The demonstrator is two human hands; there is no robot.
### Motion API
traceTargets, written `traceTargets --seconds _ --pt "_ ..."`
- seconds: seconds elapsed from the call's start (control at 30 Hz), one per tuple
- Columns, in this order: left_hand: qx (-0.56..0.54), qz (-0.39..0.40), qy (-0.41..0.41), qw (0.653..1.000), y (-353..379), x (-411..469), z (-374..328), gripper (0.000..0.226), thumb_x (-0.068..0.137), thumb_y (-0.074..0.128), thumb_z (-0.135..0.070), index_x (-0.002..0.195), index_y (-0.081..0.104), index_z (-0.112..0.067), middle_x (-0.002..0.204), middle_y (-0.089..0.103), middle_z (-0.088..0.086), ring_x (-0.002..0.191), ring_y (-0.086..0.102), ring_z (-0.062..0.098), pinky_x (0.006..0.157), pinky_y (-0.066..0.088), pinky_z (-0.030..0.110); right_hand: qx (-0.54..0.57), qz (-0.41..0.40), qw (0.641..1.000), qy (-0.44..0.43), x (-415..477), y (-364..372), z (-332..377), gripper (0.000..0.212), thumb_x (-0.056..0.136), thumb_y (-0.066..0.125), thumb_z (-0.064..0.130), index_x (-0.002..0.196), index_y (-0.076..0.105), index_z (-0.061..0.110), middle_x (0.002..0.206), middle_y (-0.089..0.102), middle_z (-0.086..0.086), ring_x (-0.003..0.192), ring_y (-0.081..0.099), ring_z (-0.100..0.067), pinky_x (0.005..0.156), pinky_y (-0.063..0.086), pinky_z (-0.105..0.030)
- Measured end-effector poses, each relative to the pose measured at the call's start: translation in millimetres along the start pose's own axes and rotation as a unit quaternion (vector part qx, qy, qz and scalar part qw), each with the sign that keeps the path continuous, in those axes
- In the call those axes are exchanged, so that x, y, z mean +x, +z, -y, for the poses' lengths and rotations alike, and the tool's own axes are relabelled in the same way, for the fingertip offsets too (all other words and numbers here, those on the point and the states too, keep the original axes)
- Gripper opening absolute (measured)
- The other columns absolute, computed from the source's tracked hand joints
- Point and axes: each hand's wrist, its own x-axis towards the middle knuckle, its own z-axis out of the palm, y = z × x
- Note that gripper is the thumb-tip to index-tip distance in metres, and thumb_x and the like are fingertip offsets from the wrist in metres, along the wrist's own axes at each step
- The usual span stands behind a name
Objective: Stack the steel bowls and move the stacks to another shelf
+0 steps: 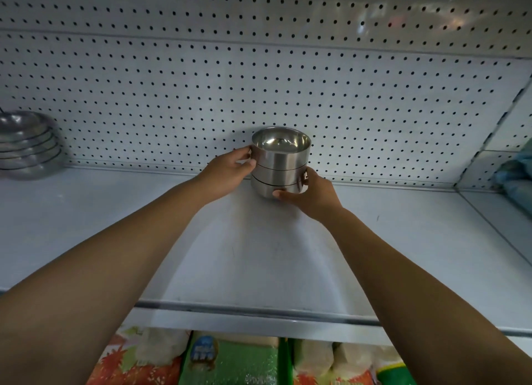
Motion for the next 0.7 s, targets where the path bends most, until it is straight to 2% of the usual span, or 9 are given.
traceTargets --seconds 0.13,0.23,0.33,0.53,0.7 --pt "0.069 -0.006 0.015 0.997 -3.2 -9.8 0.3 0.048 0.106 0.048 -0.038 0.153 0.043 -0.030 0.156 0.047 -0.005 0.143 0.043 0.015 0.106 0.030 0.024 0.010 -0.027 1.000 0.009 -7.2 1.8 0.1 0.090 0.074 0.088 0.053 0.147 0.050 0.016 0.138 0.063 -0.001 0.125 0.060 -0.022 0.093 0.049 -0.031" --pt "0.098 -0.004 0.020 0.995 -6.6 -29.7 8.4 0.052 0.104 0.054 -0.040 0.153 0.043 -0.028 0.156 0.045 -0.006 0.144 0.041 0.012 0.107 0.028 0.021 0.028 -0.024 0.999 0.008 -26.4 0.6 -0.1 0.085 0.082 0.083 0.049 0.151 0.046 0.017 0.146 0.059 -0.003 0.132 0.056 -0.023 0.096 0.043 -0.026" --pt "0.134 0.005 0.028 0.990 -12.3 -63.0 24.8 0.056 0.101 0.057 -0.044 0.153 0.042 -0.031 0.158 0.042 -0.011 0.145 0.037 0.009 0.110 0.025 0.020 0.003 0.014 1.000 -0.003 -56.2 -0.5 3.8 0.083 0.087 0.079 0.049 0.155 0.042 0.021 0.153 0.053 -0.002 0.139 0.050 -0.024 0.099 0.037 -0.024" --pt "0.186 -0.022 0.006 0.982 -28.9 -161.4 55.1 0.064 0.096 0.058 -0.051 0.154 0.039 -0.033 0.157 0.041 -0.012 0.143 0.037 0.010 0.116 0.031 0.028 -0.046 0.060 0.994 -0.077 -129.1 30.5 27.0 0.081 0.088 0.077 0.051 0.156 0.042 0.024 0.158 0.047 0.005 0.144 0.044 -0.018 0.105 0.026 -0.017" --pt "0.166 -0.103 -0.056 0.979 -40.8 -267.7 73.3 0.063 0.093 0.068 -0.048 0.149 0.048 -0.027 0.147 0.051 -0.007 0.137 0.042 0.011 0.107 0.032 0.023 -0.068 0.131 0.976 -0.161 -183.0 68.9 62.1 0.081 0.088 0.078 0.049 0.156 0.042 0.024 0.158 0.046 0.006 0.144 0.042 -0.015 0.103 0.022 -0.010"
